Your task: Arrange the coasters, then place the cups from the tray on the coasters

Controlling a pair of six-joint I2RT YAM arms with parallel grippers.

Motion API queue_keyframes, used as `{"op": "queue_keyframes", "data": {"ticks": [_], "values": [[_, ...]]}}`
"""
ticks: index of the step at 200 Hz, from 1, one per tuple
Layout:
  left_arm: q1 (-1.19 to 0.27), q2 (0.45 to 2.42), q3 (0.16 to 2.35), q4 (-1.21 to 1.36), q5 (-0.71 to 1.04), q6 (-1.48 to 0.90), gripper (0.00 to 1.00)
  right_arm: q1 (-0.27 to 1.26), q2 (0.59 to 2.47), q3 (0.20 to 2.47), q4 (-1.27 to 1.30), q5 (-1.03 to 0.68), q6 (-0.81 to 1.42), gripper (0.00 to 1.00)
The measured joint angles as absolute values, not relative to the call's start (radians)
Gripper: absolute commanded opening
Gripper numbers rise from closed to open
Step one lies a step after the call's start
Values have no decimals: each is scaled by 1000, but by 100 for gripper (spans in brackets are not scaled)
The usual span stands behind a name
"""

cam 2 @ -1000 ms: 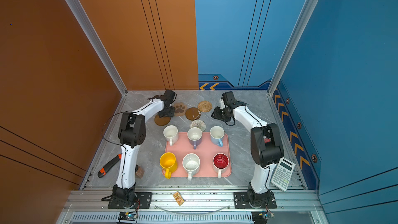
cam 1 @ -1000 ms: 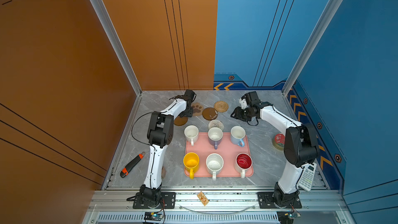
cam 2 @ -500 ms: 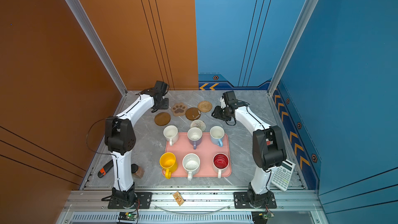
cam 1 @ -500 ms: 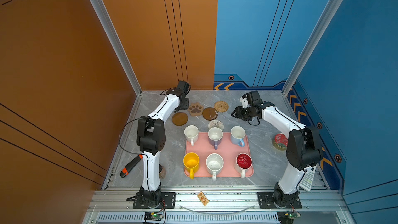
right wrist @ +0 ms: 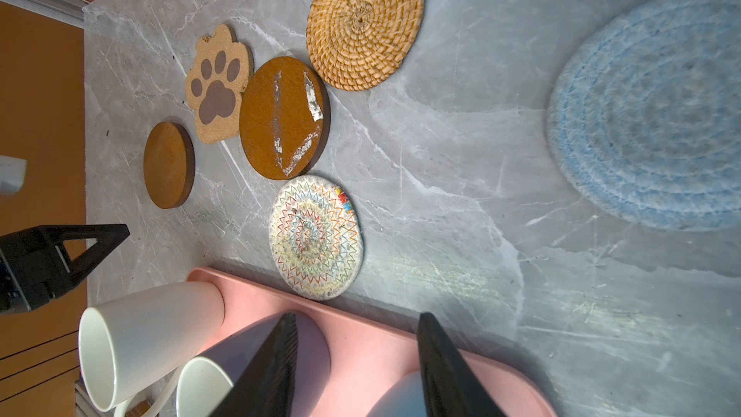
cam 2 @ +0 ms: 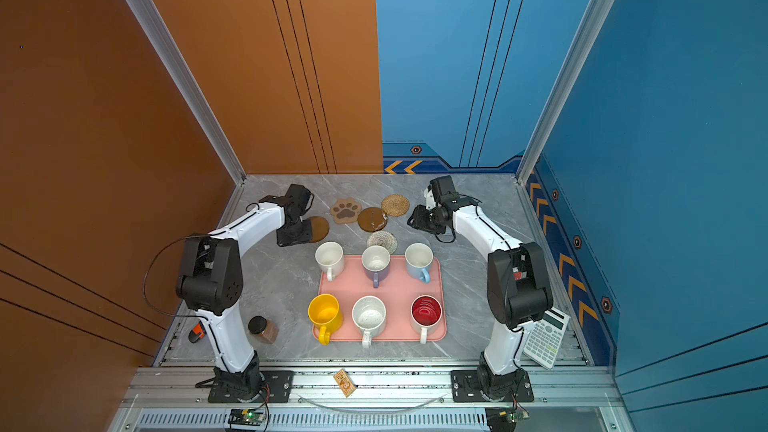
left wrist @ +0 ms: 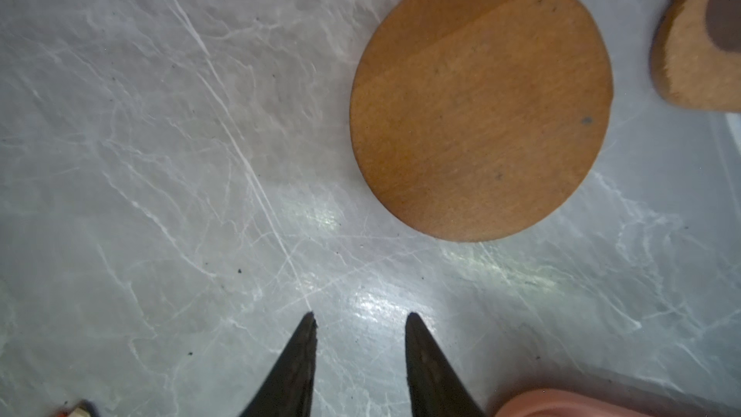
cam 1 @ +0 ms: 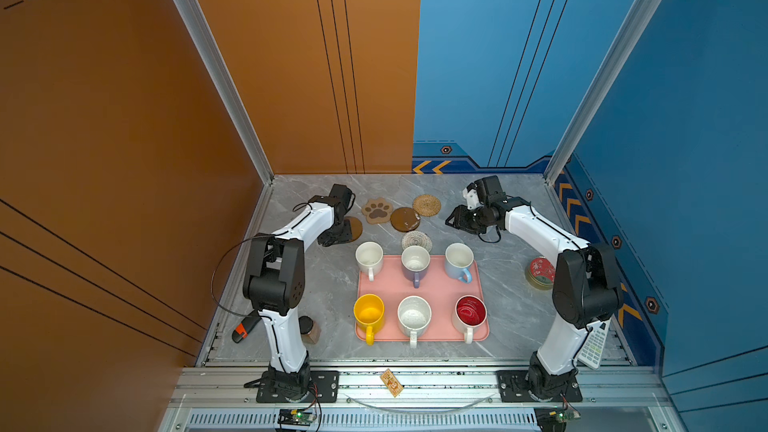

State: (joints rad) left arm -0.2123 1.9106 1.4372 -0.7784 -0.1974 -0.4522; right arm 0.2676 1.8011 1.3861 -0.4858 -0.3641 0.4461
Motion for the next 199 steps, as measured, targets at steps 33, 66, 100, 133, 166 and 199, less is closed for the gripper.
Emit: {"op": "queue_keyframes", "data": {"ticks": [33,66,100,133,166,199], "values": [[-224,1930,1438,-774,-185,-471,35,268,1801,1386,-486,-364,446,48],[-224,2002,1442,-760,-163,-486,34,268,1801,1386,-486,-364,446,48],[-224,2032,1452,-749,-156,-499,33,268,1801,1386,-486,-364,446,48],[-224,2062,1489,-740,-156,-507,34,267,1801,1386,-486,-367,447,48],[-221,2102,1546,-733,-160,-515,33,267,1801,1386,-485,-367,446,48],[-209,2140,1602,-728,-164,-519,33,267,1801,1384,-485,-367,446,48]]}}
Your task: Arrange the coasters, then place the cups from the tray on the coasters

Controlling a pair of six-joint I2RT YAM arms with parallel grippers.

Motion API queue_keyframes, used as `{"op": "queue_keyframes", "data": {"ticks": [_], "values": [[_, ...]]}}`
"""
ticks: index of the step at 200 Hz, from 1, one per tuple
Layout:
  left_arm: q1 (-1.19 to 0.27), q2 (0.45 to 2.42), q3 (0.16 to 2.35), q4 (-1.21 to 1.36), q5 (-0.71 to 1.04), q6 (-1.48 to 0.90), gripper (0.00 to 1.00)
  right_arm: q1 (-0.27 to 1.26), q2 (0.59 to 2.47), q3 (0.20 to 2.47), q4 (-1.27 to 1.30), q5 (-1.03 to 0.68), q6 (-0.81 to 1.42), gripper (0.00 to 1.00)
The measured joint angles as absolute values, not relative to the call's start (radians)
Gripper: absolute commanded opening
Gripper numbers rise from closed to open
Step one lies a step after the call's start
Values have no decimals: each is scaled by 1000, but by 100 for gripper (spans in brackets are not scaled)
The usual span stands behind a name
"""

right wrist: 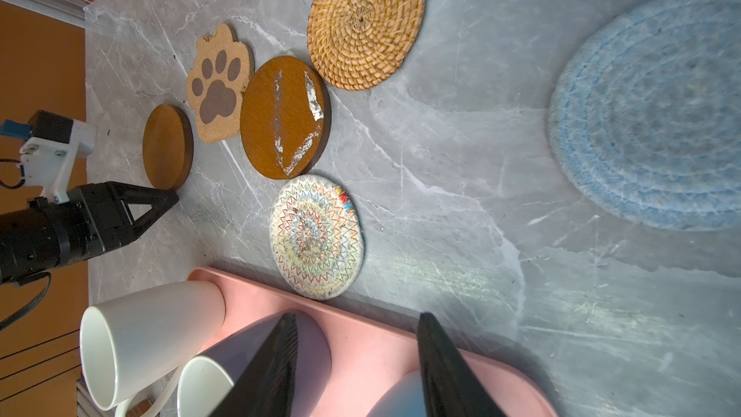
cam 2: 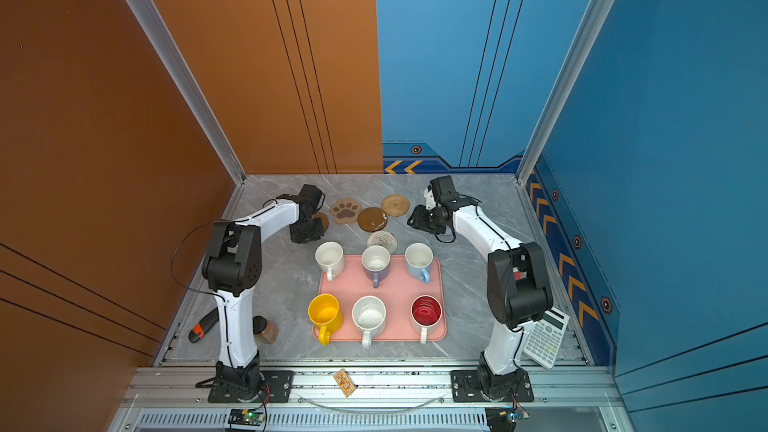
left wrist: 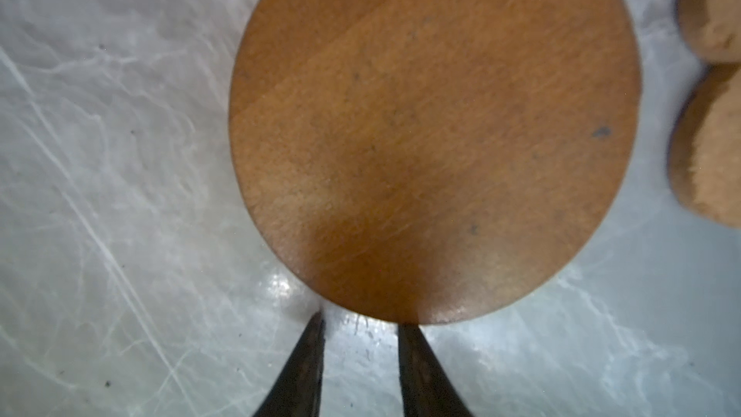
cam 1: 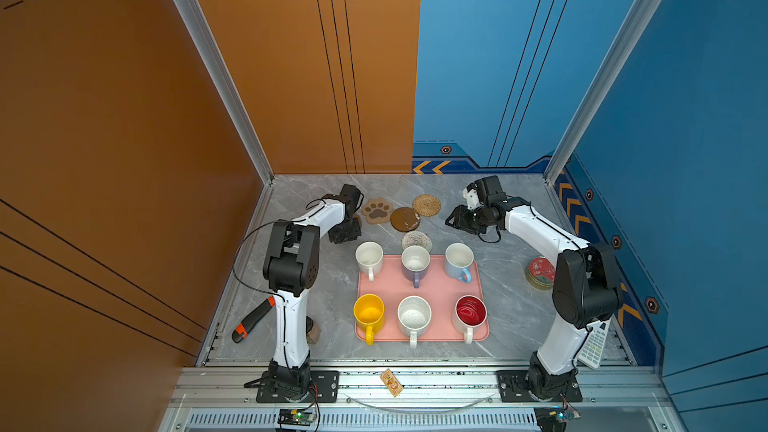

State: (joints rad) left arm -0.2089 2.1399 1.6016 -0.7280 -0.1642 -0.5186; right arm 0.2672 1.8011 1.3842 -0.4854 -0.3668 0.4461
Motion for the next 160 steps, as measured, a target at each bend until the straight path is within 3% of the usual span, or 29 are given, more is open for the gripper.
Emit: {"op": "queue_keyframes", "data": {"ticks": [93,160], "values": [[-194,2159,1686,-729,-152,-519,35,267,1801,1377,-485,-367,447,48],[-279,2180,2060,-734,-72,-458,48,268,1801,1377,-485,-367,447,48]]}}
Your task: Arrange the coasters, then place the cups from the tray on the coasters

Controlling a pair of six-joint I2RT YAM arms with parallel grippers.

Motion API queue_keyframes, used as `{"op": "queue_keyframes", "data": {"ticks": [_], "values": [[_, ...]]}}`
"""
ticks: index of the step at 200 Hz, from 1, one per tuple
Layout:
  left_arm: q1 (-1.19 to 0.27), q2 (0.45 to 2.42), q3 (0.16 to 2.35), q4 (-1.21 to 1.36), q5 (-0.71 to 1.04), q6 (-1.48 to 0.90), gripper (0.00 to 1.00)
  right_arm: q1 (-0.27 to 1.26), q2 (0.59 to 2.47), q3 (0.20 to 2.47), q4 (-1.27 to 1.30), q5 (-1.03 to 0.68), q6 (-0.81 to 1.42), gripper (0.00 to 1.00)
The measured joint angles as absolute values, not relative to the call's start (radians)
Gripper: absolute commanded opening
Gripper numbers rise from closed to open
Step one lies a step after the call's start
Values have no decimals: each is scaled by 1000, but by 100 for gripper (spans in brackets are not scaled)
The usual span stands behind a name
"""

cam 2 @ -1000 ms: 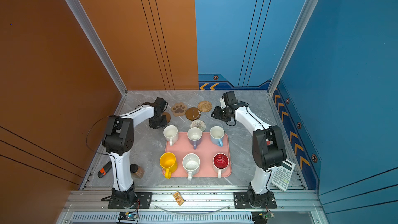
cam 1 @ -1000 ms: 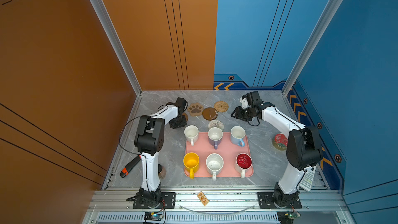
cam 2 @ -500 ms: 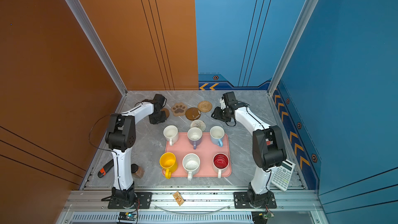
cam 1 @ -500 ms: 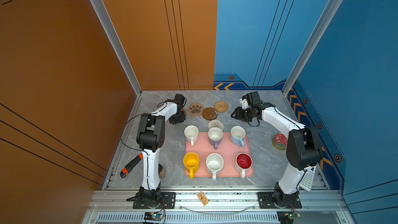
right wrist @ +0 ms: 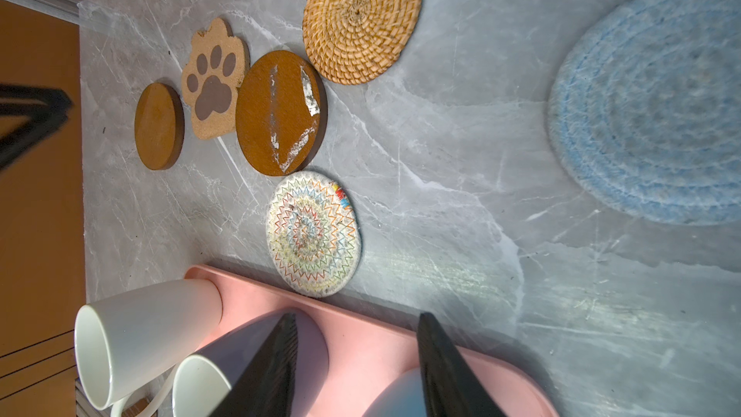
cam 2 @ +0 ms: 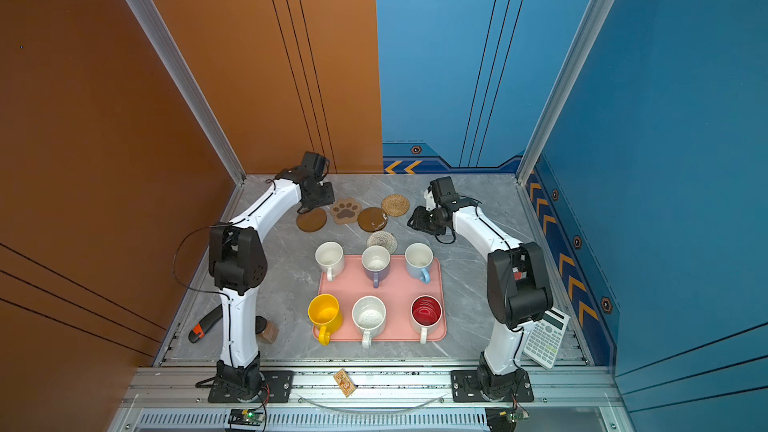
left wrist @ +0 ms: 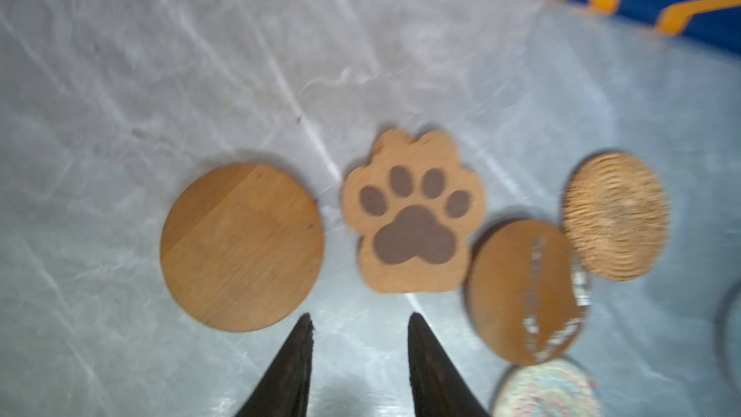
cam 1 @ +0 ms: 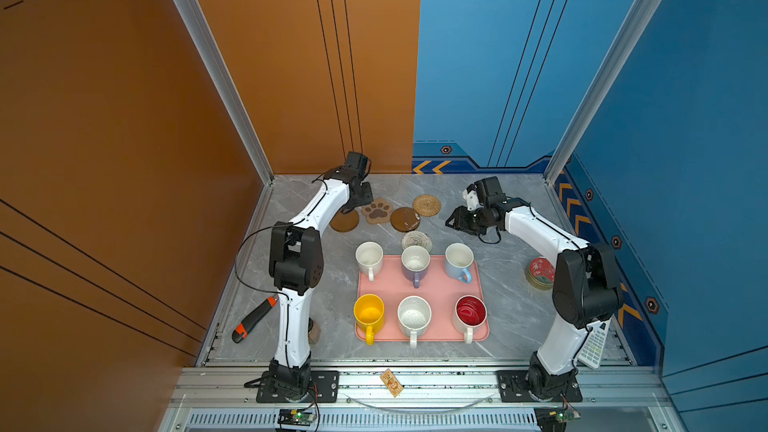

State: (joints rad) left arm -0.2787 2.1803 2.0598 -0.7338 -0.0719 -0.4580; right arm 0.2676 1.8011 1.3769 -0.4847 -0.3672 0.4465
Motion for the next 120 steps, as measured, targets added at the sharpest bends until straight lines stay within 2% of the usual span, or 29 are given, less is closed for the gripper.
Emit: {"op": "queue_keyframes", "data": {"ticks": [45,79,120], "values": [[-308,2387,2347,-714,-14,-448,51,268,1801,1369,-477,-368,447,49],[-319,2570,2446,-731,-10,-464,54,268,1800,1362,-476,-368,447,49],[-342,2655,2535,-755,-29,-458,56,268,1800,1359,-470,-368,447,49]]}}
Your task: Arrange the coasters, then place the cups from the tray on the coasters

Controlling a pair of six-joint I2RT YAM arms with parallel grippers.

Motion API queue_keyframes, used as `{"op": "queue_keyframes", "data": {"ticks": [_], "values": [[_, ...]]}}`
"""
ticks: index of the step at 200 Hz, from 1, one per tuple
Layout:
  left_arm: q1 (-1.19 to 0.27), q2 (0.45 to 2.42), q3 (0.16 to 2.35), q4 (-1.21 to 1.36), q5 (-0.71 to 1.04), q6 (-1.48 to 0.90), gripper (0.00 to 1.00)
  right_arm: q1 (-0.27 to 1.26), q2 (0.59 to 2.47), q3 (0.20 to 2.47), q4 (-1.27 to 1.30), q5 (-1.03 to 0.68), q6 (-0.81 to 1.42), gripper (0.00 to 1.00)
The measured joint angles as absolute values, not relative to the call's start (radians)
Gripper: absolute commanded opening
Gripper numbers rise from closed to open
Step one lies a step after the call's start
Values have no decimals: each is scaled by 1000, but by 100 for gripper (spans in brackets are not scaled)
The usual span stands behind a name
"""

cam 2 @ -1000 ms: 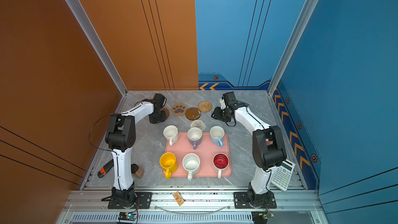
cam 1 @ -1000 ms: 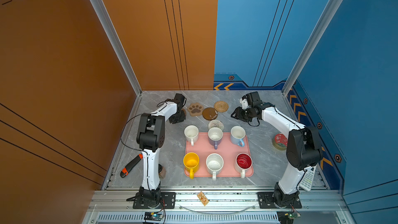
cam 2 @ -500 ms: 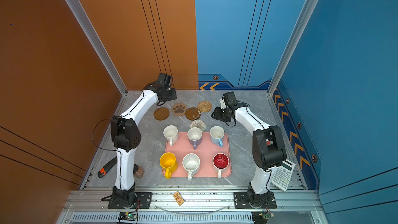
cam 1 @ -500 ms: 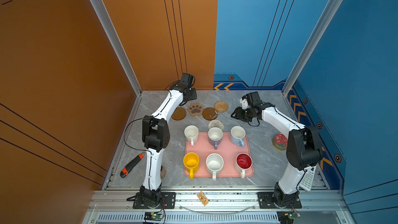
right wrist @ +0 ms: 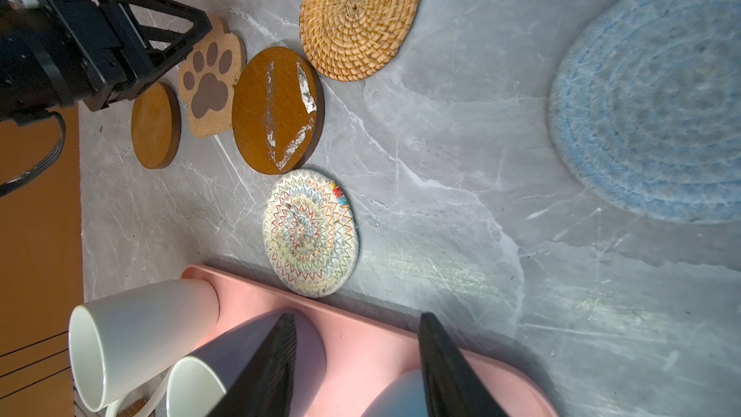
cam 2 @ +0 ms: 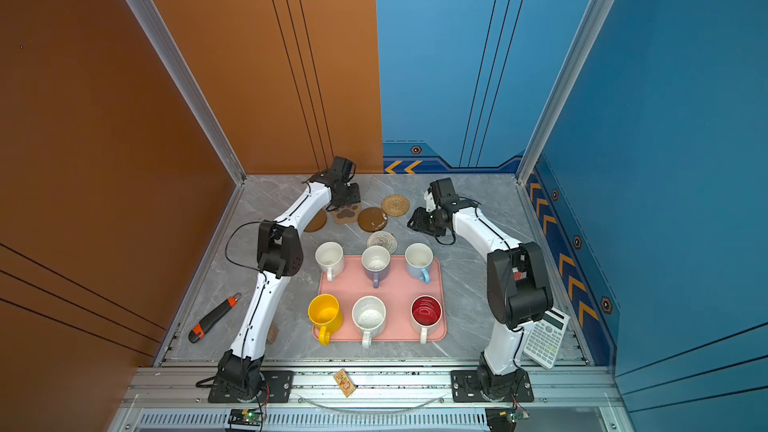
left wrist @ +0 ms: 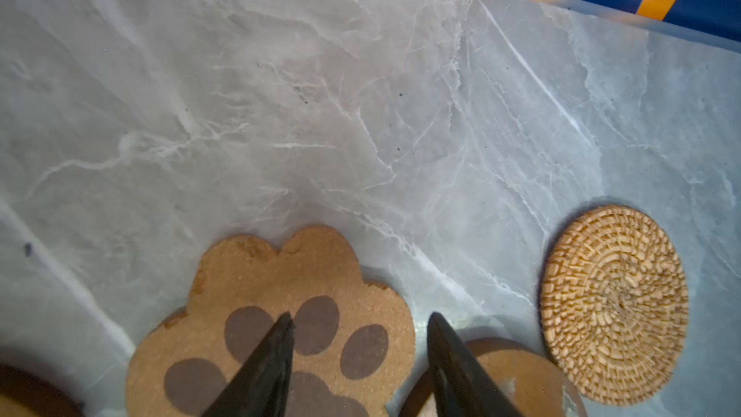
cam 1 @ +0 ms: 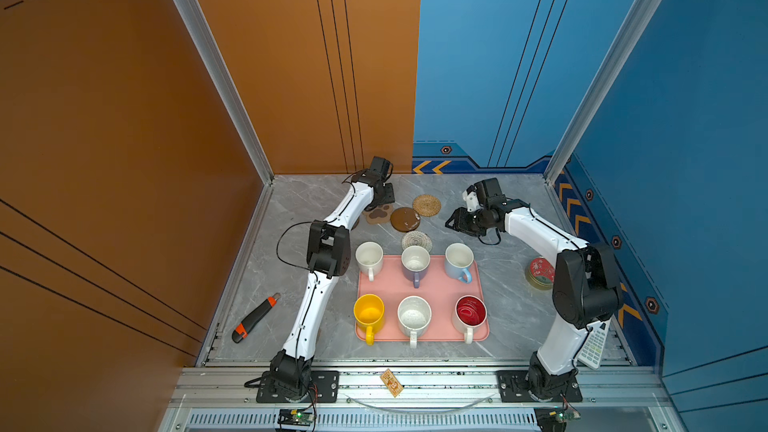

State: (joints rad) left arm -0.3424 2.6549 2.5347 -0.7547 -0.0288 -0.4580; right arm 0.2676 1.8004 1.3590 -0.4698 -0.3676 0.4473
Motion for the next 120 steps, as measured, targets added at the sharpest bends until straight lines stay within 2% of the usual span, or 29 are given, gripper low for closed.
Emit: {"op": "queue_keyframes", "data": {"ticks": [54,120], "values": [[-369,2659,2590,-714,-83,-411,59,268,1800,1349,-461,-371,451,49],[-385,2743,2614,-700,-109,-346,56,267,1756,1316,-459,-372,451,49]]}}
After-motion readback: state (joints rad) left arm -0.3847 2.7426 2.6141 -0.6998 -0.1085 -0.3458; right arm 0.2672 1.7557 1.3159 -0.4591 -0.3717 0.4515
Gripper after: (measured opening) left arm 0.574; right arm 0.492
